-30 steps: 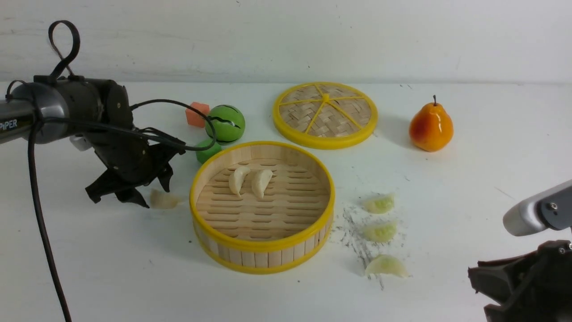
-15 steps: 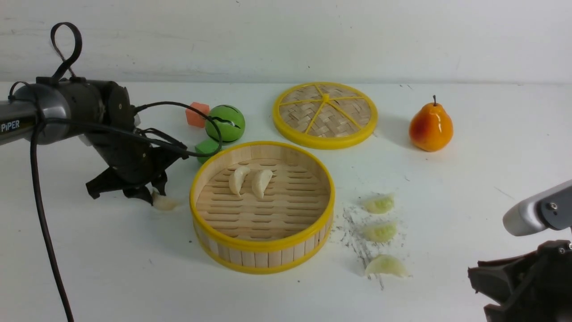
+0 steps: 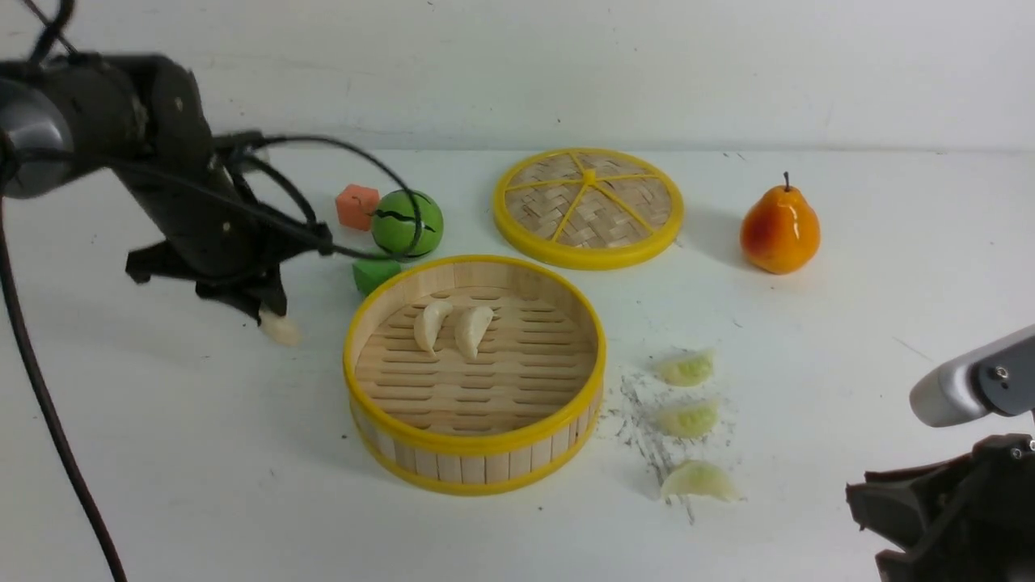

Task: Put the dumplings into the steamer on the white table.
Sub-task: 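Place the dumpling into the bamboo steamer basket with the left gripper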

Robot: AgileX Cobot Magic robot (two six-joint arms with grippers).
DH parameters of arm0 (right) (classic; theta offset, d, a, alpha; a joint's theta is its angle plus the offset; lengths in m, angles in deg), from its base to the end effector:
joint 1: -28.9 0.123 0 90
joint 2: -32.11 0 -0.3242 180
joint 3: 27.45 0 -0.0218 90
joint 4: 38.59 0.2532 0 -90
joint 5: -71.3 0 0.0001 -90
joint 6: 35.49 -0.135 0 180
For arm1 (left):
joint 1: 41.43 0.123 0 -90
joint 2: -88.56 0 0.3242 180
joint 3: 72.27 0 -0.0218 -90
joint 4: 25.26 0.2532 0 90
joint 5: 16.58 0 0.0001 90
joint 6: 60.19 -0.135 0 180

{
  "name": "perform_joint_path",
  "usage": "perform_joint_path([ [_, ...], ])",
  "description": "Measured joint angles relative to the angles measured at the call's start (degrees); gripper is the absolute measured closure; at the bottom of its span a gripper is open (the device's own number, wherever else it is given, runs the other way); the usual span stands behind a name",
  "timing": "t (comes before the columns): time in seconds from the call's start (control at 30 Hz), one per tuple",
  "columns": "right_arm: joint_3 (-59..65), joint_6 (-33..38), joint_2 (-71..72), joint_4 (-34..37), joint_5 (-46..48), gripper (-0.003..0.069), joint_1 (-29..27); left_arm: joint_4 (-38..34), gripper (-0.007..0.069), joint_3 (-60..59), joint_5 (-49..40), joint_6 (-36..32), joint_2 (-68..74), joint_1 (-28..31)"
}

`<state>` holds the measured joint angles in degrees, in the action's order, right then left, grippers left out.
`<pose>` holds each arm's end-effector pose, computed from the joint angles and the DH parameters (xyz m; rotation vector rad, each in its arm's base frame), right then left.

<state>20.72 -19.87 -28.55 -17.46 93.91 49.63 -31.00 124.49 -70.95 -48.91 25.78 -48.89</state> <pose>0.1712 0.0848 0.2584 -0.4063 2.2549 0.3842 0.4534 -0.0704 0.2651 -0.1450 2.7109 -0.2252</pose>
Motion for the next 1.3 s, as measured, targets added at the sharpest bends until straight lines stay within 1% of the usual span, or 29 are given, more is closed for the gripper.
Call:
perform_joint_path([
  [0.03,0.00,0.00,0.00,0.00,0.00,0.0530,0.00,-0.67,0.0538,0.88,-0.50,-1.17,-0.68,-0.45],
  [0.13,0.00,0.00,0.00,0.00,-0.05,0.0526,0.00,-2.70,0.0538,5.24,-2.07,-5.11,-2.26,-5.06],
  [0.27,0.00,0.00,0.00,0.05,-0.23,0.0525,0.00,-1.98,0.0538,10.20,-1.92,-8.92,0.24,-14.64],
  [0.3,0.00,0.00,0.00,0.05,-0.30,0.0525,0.00,-1.55,0.0538,10.81,-1.72,-9.50,0.75,-15.59],
  [0.37,0.00,0.00,0.00,0.05,-0.63,0.0525,0.00,1.88,0.0538,12.84,-0.67,-11.65,4.42,-20.53],
  [0.47,0.00,0.00,0.00,0.05,-0.75,0.0525,0.00,6.61,0.0539,13.77,0.56,-14.57,7.76,-23.82],
  [0.5,0.00,0.00,0.00,0.05,-0.65,0.0524,0.00,10.23,0.0543,13.92,1.58,-16.18,9.88,-25.60],
  [0.53,0.00,0.00,0.00,0.05,-0.53,0.0524,0.00,11.99,0.0545,13.92,2.18,-17.19,11.03,-26.33],
  [0.67,0.00,0.00,0.00,0.05,-0.37,0.0524,0.00,19.27,0.0545,13.92,5.81,-18.37,14.30,-28.26],
  [0.83,0.00,0.00,0.00,0.05,-0.37,0.0522,0.00,21.69,0.0545,14.13,8.61,-18.44,15.50,-28.32],
  [0.97,0.00,0.00,0.00,0.05,-0.37,0.0522,0.00,22.03,0.0542,14.23,7.40,-17.30,16.53,-28.26],
  [1.07,0.00,0.00,0.00,0.05,-0.37,0.0522,0.00,22.52,0.0509,14.23,6.96,-15.46,17.42,-28.26],
  [1.1,0.00,0.00,0.00,0.05,-0.42,0.0522,0.00,22.71,0.0477,14.23,7.09,-13.69,17.63,-28.26],
  [1.13,0.00,0.00,0.00,0.05,-0.42,0.0522,0.00,22.81,0.0477,14.23,7.11,-13.69,17.63,-28.26],
  [1.17,0.00,0.00,0.00,0.05,-0.42,0.0522,0.00,23.11,0.0445,14.23,7.24,-12.24,17.68,-28.26],
  [1.23,0.00,0.00,0.00,0.09,-0.42,0.0522,0.00,25.19,0.0349,14.23,7.74,-8.29,17.68,-28.26],
  [1.27,0.00,0.00,0.00,0.17,-0.42,0.0522,0.00,25.61,0.0342,14.23,7.74,-8.01,17.68,-28.26],
  [1.3,0.00,0.00,0.00,0.23,-0.42,0.0520,0.00,26.80,0.0297,14.23,7.68,-6.11,17.35,-28.31],
])
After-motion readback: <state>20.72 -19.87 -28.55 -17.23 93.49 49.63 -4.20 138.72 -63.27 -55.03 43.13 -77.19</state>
